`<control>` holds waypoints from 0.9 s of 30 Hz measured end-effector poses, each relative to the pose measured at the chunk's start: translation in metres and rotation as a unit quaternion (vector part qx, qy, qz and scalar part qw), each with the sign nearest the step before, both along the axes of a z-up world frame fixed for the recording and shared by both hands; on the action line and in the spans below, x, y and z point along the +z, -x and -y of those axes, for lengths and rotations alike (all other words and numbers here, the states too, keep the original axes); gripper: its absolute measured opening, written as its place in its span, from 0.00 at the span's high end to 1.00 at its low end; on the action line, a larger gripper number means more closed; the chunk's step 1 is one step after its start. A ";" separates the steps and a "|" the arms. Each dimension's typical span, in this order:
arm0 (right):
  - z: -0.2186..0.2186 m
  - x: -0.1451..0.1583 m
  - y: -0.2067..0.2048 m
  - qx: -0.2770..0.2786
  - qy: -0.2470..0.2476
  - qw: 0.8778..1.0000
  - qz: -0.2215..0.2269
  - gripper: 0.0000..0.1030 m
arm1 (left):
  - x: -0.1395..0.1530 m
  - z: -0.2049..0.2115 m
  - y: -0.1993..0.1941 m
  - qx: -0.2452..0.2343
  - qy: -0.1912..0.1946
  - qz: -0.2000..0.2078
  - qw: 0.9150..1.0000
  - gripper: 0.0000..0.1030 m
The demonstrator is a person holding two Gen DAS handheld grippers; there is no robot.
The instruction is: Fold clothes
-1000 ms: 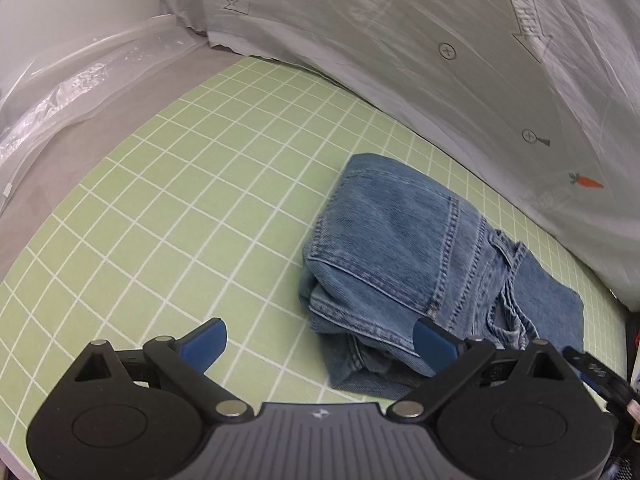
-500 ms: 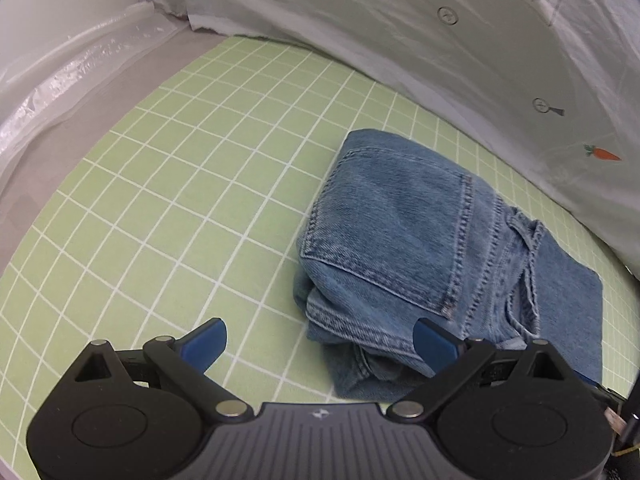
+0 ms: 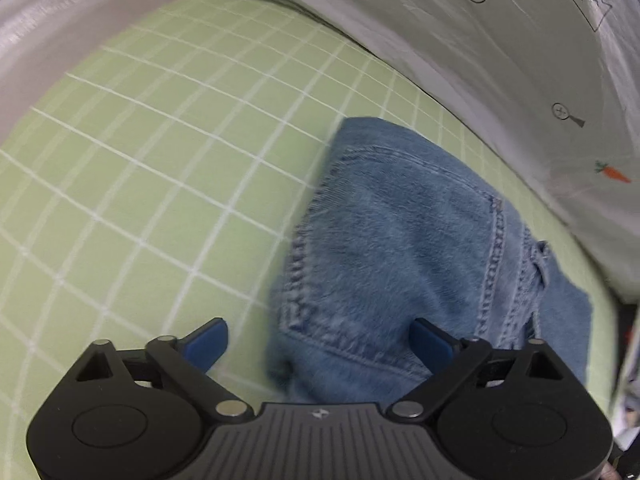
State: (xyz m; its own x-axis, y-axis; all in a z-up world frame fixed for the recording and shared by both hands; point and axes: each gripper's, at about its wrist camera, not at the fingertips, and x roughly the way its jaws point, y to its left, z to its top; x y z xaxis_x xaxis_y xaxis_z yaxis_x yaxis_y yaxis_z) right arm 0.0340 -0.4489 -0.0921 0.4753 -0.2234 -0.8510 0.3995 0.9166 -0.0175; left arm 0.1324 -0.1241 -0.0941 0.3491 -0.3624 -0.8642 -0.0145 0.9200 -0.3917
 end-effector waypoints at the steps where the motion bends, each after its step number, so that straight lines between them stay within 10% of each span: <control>1: 0.000 0.000 0.000 0.000 0.000 1.000 0.000 0.00 | -0.002 0.000 -0.001 -0.001 0.012 -0.002 1.000 0.25; 10: 0.015 0.008 -0.001 -0.011 -0.041 0.999 -0.004 0.06 | 0.014 0.008 -0.004 -0.021 0.095 0.017 0.995 0.72; 20: 0.077 0.036 0.066 -0.101 -0.117 0.986 0.063 0.11 | 0.112 0.101 0.020 -0.112 0.110 0.125 0.980 0.75; 27: 0.129 0.034 0.120 -0.132 -0.142 0.978 0.073 0.11 | 0.117 0.222 0.051 -0.191 0.097 0.130 0.968 0.75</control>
